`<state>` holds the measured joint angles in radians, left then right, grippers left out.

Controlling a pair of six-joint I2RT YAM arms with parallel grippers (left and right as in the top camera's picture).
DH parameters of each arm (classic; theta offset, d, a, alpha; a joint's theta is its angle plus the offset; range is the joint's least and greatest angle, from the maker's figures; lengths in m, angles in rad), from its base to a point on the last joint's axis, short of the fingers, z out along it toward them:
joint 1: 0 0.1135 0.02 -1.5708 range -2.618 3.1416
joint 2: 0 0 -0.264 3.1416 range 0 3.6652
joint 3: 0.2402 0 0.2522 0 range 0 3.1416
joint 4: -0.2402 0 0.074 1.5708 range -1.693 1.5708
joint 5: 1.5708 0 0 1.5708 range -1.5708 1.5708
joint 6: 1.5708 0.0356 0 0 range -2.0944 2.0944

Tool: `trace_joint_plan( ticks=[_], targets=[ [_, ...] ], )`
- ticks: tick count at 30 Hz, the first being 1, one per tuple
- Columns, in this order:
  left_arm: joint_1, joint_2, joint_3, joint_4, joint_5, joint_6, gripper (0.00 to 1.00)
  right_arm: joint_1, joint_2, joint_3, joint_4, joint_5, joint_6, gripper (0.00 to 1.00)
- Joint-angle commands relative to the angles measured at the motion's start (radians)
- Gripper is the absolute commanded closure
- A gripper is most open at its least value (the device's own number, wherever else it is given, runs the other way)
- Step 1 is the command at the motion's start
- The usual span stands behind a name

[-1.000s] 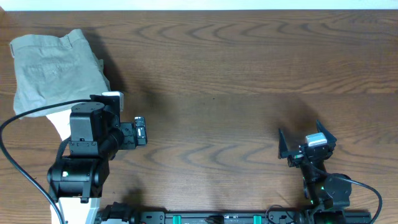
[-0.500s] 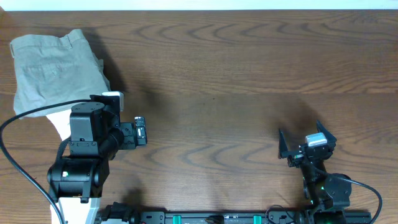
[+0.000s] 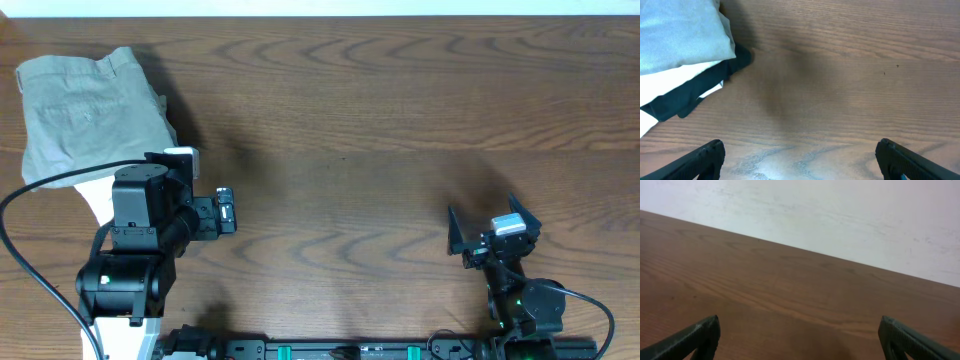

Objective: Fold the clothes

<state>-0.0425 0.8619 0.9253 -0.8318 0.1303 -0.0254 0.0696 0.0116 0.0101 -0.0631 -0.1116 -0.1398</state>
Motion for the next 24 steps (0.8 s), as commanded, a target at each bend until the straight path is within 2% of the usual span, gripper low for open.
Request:
trace_joint_plan(
  ticks=[1,12,15,19,24],
  targets=[
    [-0.004,0.000,0.003,-0.002,-0.004,0.006,0.02,0.009,-0.006,-0.005,-0.001,0.006,-0.007,0.01],
    [-0.004,-0.050,0.000,-0.002,-0.004,0.006,0.02,0.009,-0.006,-0.005,-0.001,0.006,-0.007,0.01],
    [-0.004,-0.094,-0.005,-0.015,-0.066,0.040,0.02,0.009,-0.006,-0.005,-0.001,0.006,-0.007,0.01],
    [-0.004,-0.208,-0.060,-0.027,-0.095,0.040,0.02,0.009,-0.006,-0.005,-0.001,0.006,-0.007,0.01],
    [-0.004,-0.424,-0.220,-0.014,-0.120,0.040,0.02,0.009,-0.006,-0.005,-0.001,0.006,-0.007,0.01]
  ],
)
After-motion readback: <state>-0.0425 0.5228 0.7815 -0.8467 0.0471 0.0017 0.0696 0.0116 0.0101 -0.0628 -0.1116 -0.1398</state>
